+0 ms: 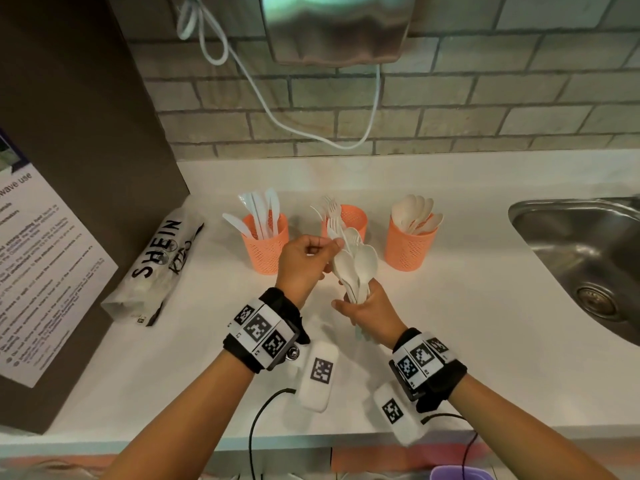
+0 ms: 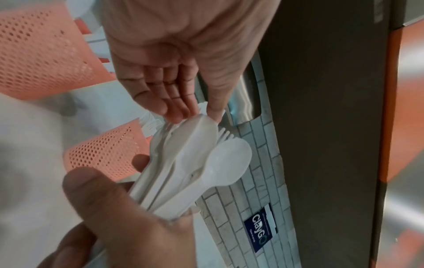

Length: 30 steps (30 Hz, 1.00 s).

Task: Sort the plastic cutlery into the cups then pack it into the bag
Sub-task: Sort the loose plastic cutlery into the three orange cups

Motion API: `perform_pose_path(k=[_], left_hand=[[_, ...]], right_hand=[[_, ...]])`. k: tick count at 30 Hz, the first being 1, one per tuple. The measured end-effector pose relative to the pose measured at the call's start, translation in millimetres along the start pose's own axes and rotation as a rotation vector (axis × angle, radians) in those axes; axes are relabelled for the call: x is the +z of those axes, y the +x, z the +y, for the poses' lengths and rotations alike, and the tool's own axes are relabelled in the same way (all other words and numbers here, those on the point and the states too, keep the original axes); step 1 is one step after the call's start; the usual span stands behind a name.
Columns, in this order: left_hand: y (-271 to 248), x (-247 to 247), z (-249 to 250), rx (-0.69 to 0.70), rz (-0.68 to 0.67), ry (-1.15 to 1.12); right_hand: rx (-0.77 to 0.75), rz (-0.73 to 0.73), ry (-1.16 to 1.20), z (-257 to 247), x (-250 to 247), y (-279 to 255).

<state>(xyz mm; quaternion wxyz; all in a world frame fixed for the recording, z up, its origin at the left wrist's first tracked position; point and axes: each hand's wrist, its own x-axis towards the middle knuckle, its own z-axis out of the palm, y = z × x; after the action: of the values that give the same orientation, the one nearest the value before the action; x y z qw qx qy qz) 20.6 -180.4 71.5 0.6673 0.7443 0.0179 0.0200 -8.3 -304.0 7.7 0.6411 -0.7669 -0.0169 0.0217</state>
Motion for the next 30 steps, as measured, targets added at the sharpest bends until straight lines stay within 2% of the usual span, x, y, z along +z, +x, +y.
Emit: perform_pose_path(k=[3, 7, 10, 14, 18, 20, 22, 25, 27, 30], left_hand=[[2.9, -3.4, 1.6, -0.076, -0.066, 0.005], [6.7, -6.3, -0.1, 0.009, -0.064, 0.037], [13.1, -9.1, 5.5, 0.052, 0.020, -0.022], [24.9, -15.7, 18.5, 0.050, 0.093, -0.282], [31.3, -23.3, 36.1, 0.147, 0.278, -0.445], [34.0, -27.4, 43.6, 0.140, 0.334, -0.439], [36.4, -29.7, 40.1, 0.111, 0.291, -0.295], [26.7, -23.7, 21.5, 0.051, 0.102, 0.047], [14.2, -14.0, 9.8, 0.003, 0.028, 0.082], [5.6, -1.9, -4.3, -0.061, 0.037, 0.046]], right_hand=[[0.008, -0.023, -0.010, 1.7, 0.8, -2.4], [0.102, -0.107, 0.036, 0.0, -1.6, -2.5], [0.152, -0.187, 0.071, -2.9, -4.3, -4.8], [0.163, -0.229, 0.024, -1.4, -4.3, -7.9], [0.147, -0.143, -0.074, 4.5, -3.5, -4.1], [0.095, -0.061, -0.190, 7.9, -3.9, -0.8], [0.043, 0.033, -0.337, 9.7, -4.3, 1.8], [-0.009, 0.162, -0.482, 9.7, -3.3, 3.5], [-0.051, 0.195, -0.538, 8.9, -1.2, 3.6], [-0.105, 0.212, -0.596, 9.5, 1.6, 3.9]])
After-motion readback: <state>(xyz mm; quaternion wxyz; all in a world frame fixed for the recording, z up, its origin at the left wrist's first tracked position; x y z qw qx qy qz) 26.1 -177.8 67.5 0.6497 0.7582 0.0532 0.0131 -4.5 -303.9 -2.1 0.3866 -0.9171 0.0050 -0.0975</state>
